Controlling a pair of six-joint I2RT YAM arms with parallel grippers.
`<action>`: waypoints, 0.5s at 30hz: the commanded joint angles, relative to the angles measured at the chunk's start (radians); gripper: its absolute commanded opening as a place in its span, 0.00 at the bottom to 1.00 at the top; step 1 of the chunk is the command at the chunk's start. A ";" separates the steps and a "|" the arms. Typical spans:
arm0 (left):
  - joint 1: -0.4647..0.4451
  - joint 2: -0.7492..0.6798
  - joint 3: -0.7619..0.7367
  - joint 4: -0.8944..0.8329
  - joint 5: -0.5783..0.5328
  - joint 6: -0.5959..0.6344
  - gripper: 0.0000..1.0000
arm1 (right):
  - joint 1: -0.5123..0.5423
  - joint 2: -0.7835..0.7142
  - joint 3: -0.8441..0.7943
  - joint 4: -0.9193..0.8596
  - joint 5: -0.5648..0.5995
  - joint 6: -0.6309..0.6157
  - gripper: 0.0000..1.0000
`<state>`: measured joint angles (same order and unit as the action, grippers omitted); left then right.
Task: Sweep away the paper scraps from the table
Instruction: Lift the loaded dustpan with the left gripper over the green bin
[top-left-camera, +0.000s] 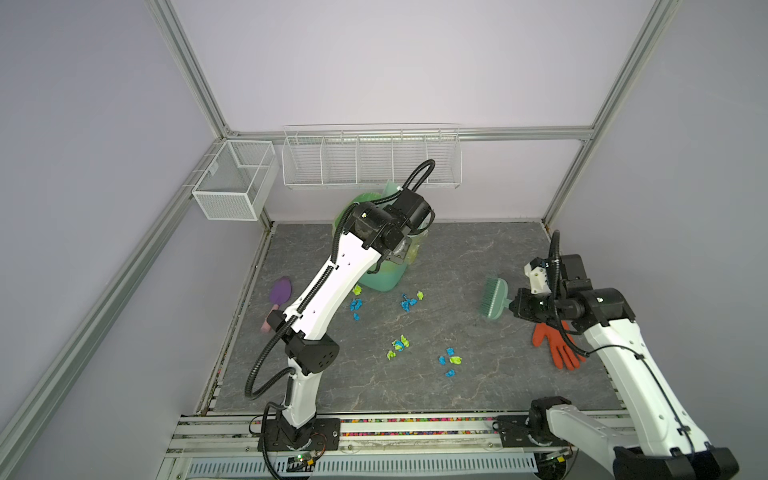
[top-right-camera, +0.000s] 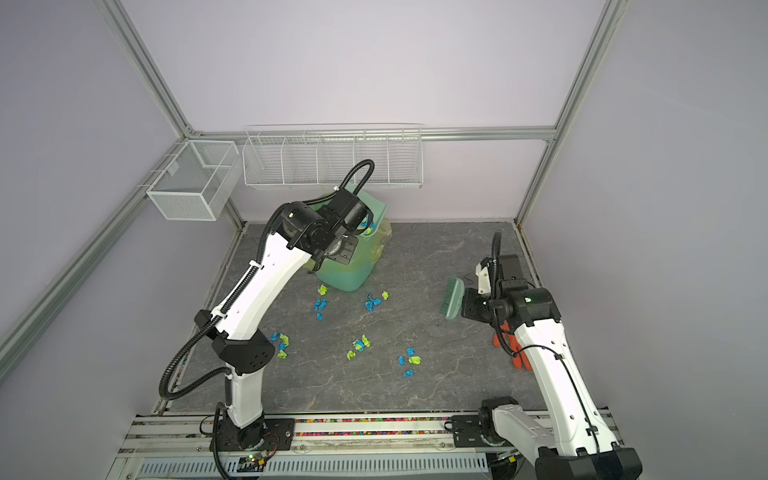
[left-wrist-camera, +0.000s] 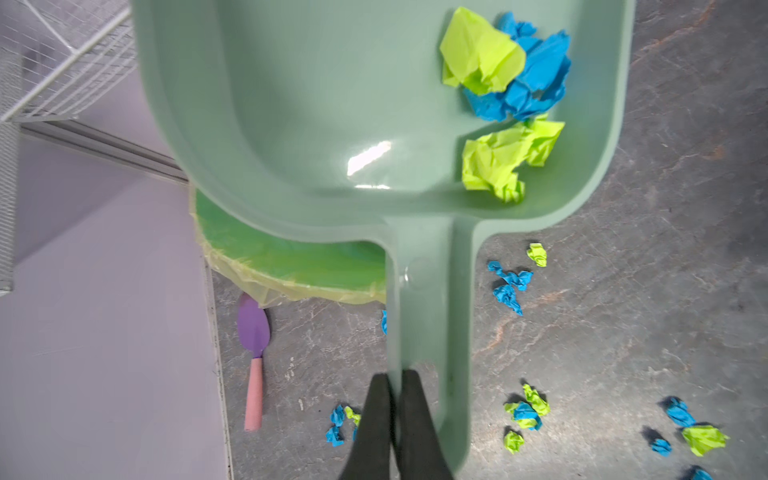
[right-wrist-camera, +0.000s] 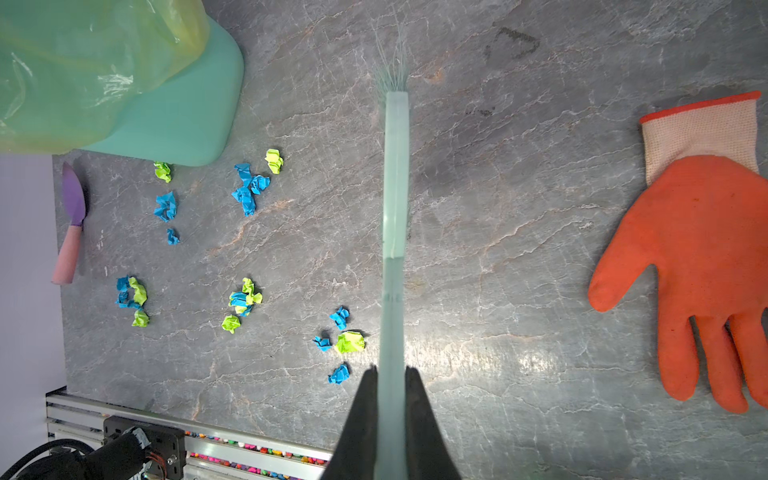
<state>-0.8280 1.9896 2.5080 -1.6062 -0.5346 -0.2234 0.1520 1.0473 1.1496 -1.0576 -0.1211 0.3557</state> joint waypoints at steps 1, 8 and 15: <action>0.022 -0.026 -0.009 -0.047 -0.084 0.009 0.00 | -0.006 -0.016 0.007 -0.003 -0.007 0.005 0.06; 0.059 -0.045 -0.034 -0.010 -0.073 0.037 0.00 | -0.006 -0.041 -0.003 -0.013 0.006 -0.001 0.06; 0.072 -0.032 -0.041 -0.018 -0.221 0.070 0.00 | -0.006 -0.048 -0.024 0.003 -0.011 -0.001 0.06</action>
<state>-0.7635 1.9762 2.4802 -1.5978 -0.6579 -0.1738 0.1520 1.0080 1.1465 -1.0637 -0.1211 0.3553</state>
